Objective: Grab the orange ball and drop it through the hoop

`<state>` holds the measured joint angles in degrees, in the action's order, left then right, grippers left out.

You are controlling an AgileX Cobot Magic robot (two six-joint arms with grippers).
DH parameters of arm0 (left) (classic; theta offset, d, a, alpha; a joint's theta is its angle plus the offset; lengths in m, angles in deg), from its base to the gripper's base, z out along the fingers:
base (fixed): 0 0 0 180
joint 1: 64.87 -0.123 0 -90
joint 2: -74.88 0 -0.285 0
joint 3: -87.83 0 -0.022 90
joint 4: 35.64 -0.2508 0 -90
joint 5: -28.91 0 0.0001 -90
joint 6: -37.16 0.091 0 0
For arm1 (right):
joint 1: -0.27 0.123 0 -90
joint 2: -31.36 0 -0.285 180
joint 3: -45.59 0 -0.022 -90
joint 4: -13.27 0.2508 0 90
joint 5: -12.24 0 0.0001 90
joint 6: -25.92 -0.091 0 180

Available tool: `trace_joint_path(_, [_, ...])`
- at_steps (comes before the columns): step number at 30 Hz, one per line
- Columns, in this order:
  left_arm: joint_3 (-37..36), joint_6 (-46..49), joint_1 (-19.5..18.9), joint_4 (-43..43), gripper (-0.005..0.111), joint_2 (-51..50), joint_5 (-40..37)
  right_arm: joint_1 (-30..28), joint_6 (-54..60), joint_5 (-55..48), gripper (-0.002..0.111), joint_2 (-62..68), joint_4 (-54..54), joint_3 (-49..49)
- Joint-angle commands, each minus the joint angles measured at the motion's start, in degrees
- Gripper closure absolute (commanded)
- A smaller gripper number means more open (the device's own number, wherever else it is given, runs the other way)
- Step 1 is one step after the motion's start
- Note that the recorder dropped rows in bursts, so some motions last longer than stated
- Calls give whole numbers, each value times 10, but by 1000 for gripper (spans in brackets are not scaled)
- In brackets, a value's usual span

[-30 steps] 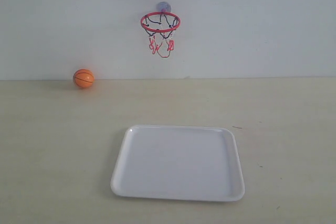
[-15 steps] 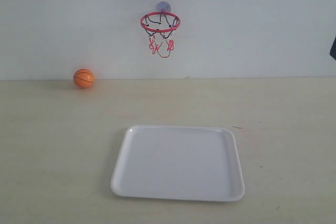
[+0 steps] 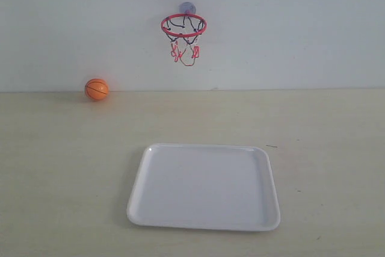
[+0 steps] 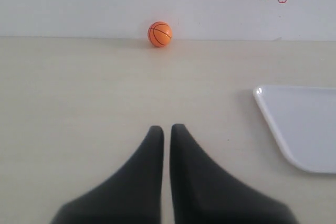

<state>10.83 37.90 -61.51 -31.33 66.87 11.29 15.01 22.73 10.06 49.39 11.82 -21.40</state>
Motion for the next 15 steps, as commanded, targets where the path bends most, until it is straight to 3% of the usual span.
trace_joint_path(1, [-2, 2, -1, 6, 103, 2, 1, -61, -18, -13, 109, -75, 48, -85])
trace_joint_path(3, [-2, 2, -1, 6, 103, 2, 1, -83, -27, -13, 109, -103, 54, -102])
trace_joint_path(6, [-2, 2, -1, 6, 103, 2, 1, -102, -18, -123, 109, -103, 53, -102])
trace_joint_path(15, [-2, 2, -1, 6, 103, 2, 1, -73, 14, -177, 109, -103, 41, -102])
